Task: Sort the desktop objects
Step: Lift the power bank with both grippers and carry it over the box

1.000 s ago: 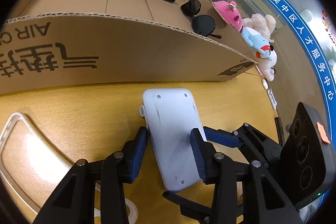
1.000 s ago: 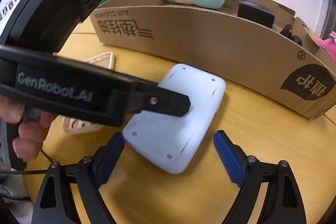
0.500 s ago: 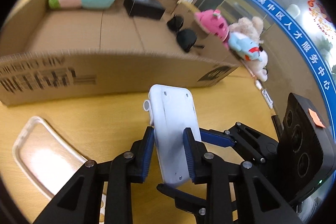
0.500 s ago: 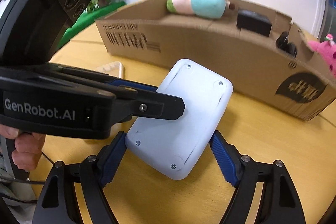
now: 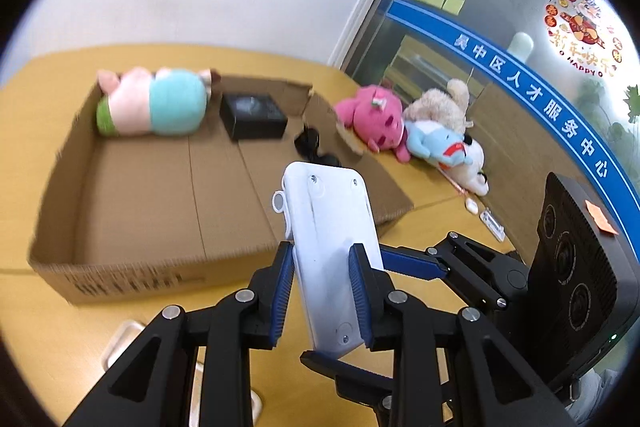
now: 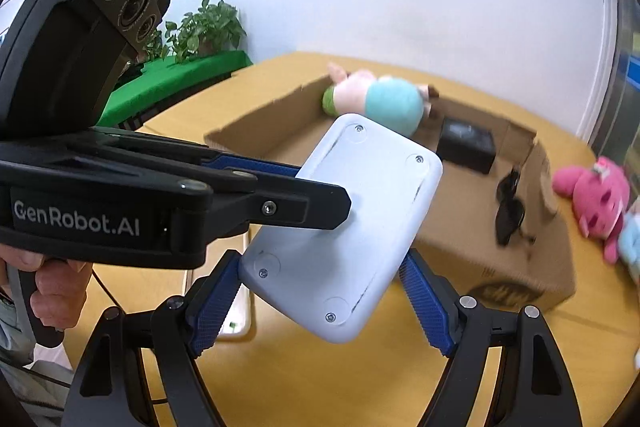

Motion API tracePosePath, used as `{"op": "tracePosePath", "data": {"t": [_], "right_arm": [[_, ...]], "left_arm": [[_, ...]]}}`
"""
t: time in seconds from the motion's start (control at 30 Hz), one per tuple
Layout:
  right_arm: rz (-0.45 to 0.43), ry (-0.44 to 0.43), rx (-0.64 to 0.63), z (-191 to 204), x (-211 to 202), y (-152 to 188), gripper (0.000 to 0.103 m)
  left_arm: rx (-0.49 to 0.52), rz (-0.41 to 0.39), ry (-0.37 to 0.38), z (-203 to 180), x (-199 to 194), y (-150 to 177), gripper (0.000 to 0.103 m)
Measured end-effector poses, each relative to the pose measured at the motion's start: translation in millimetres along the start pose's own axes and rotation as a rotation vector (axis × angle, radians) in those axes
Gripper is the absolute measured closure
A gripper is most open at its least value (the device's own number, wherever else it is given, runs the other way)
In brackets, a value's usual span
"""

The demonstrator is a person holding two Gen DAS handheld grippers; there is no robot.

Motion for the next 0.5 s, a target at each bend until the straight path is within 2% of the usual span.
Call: {"op": "tracePosePath", "data": {"t": [0.3,0.5], "right_arm": [[-0.075,-0.014,-0.082,-4,11,-69,0.024],[-0.114,-0.047,-0.132,-10,30,-137,0.024]], "left_arm": [[0.047,-0.104,-0.037,21,-21,-63,0.076],[0.102,-0.171,-0.096,39,-40,-121,0.076]]}}
Point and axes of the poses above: each gripper's, at about its wrist camera, not at the fingertips, and x roughly the way its jaws point, z to its left, y to its underside, the point moved 7 cm from there along x, roughly the way its jaws point, and after that the axes turned 6 degrees about -z, right-handed, at the moved point
